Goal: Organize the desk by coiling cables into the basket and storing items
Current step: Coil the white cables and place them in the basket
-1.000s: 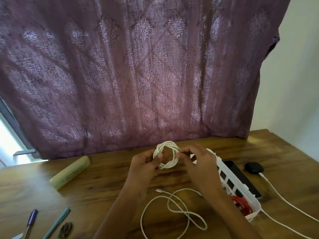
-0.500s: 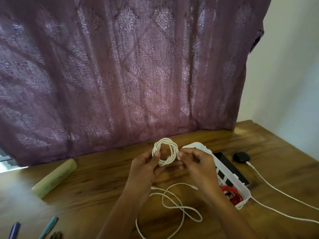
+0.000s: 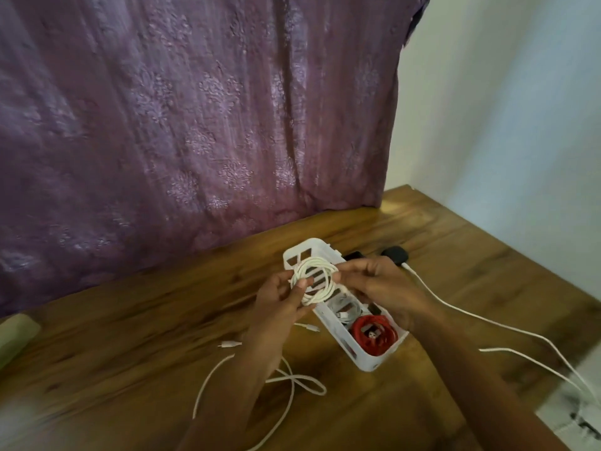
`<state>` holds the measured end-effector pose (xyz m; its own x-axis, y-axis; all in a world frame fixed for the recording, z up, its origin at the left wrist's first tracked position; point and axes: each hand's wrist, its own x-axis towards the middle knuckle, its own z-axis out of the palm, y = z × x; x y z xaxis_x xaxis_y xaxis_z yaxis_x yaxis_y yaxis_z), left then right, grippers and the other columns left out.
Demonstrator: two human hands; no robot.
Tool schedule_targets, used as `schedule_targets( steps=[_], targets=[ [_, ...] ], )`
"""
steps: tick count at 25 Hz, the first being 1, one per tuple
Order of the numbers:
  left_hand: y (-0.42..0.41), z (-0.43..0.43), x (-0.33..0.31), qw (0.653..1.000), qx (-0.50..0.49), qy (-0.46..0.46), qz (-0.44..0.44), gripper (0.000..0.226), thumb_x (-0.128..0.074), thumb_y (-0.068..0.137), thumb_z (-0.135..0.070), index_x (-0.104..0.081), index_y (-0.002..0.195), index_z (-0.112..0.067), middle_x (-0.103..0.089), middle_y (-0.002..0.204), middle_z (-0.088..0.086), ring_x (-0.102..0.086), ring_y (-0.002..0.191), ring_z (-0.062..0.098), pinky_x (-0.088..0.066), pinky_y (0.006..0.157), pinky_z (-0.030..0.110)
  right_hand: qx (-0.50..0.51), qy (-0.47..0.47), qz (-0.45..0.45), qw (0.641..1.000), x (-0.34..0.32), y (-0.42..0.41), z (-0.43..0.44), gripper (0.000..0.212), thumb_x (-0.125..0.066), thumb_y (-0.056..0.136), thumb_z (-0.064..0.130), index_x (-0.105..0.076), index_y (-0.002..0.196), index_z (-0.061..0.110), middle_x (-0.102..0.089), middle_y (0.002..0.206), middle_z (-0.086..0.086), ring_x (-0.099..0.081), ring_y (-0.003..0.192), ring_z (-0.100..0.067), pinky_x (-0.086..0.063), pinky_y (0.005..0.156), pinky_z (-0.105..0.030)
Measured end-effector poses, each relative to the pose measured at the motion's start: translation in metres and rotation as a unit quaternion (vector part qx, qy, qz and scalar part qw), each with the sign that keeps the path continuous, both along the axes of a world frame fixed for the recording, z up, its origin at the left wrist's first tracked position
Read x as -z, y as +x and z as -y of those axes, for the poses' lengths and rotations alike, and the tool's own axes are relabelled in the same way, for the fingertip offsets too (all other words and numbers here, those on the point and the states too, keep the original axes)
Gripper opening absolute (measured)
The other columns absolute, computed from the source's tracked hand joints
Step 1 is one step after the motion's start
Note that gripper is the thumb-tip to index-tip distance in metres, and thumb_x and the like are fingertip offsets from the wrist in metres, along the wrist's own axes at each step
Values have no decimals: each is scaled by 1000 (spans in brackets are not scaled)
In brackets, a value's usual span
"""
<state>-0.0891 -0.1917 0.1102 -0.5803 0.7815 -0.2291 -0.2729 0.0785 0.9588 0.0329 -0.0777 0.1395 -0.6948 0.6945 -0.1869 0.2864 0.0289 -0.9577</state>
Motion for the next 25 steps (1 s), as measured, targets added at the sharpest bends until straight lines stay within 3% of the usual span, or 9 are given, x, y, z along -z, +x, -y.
schedule_targets(
  steps=[3, 5, 8, 10, 14, 17, 20, 25],
  targets=[
    [7, -20, 16, 985, -21, -83, -150, 22, -58, 89, -26, -56, 111, -24, -62, 113, -8, -59, 99, 5, -48, 79, 20, 26, -14, 12, 999, 11, 1, -35, 21, -65, 84, 9, -69, 103, 2, -71, 85, -7, -63, 55, 3, -45, 49, -9],
    [12, -33, 31, 964, -33, -138, -225, 36, -60, 88, -27, -52, 123, -22, -60, 121, -3, -56, 107, 11, -46, 83, 24, 17, 14, 47, 999, 26, -2, -61, 22, -63, 85, 5, -67, 106, -1, -71, 95, -15, -65, 62, 0, -50, 56, -11],
    [17, -50, 52, 944, -44, -190, -267, 52, -61, 87, -31, -41, 134, -23, -53, 132, 0, -51, 119, 20, -45, 93, 34, -3, 85, 116, 990, 50, -16, -91, 18, -61, 87, 4, -70, 102, 6, -72, 101, -10, -66, 86, -13, -54, 79, -24],
    [19, -55, 61, 938, -47, -194, -282, 57, -57, 88, -33, -33, 139, -26, -46, 139, -2, -49, 122, 23, -46, 96, 40, -36, 153, 151, 976, 58, -30, -103, 18, -60, 87, 6, -71, 100, 12, -71, 103, -3, -63, 94, -12, -49, 87, -28],
    [25, -60, 76, 918, -56, -212, -332, 61, -50, 93, -28, -19, 146, -22, -27, 152, 0, -24, 140, 20, -29, 112, 43, -172, 289, 180, 925, 60, -61, -113, 19, -58, 89, 12, -69, 104, 15, -69, 106, 2, -58, 90, -5, -44, 75, -19],
    [28, -61, 79, 911, -64, -216, -344, 62, -47, 94, -30, -16, 146, -24, -21, 154, -5, -12, 144, 15, -18, 115, 34, -249, 359, 169, 883, 57, -81, -113, 20, -57, 89, 7, -70, 103, 12, -70, 105, -6, -64, 93, -14, -51, 83, -29],
    [28, -61, 80, 911, -73, -213, -347, 62, -47, 94, -31, -14, 146, -26, -20, 154, -7, -8, 144, 14, -16, 113, 30, -316, 405, 204, 834, 55, -91, -115, 24, -52, 90, 3, -67, 107, 9, -68, 105, -9, -63, 90, -18, -53, 79, -33],
    [31, -62, 79, 907, -86, -218, -351, 63, -49, 93, -29, -14, 146, -25, -23, 153, -6, -7, 145, 17, -16, 114, 32, -358, 484, 262, 754, 52, -96, -110, 28, -50, 90, 2, -60, 115, 9, -64, 109, -12, -62, 87, -21, -47, 69, -26]
  ],
)
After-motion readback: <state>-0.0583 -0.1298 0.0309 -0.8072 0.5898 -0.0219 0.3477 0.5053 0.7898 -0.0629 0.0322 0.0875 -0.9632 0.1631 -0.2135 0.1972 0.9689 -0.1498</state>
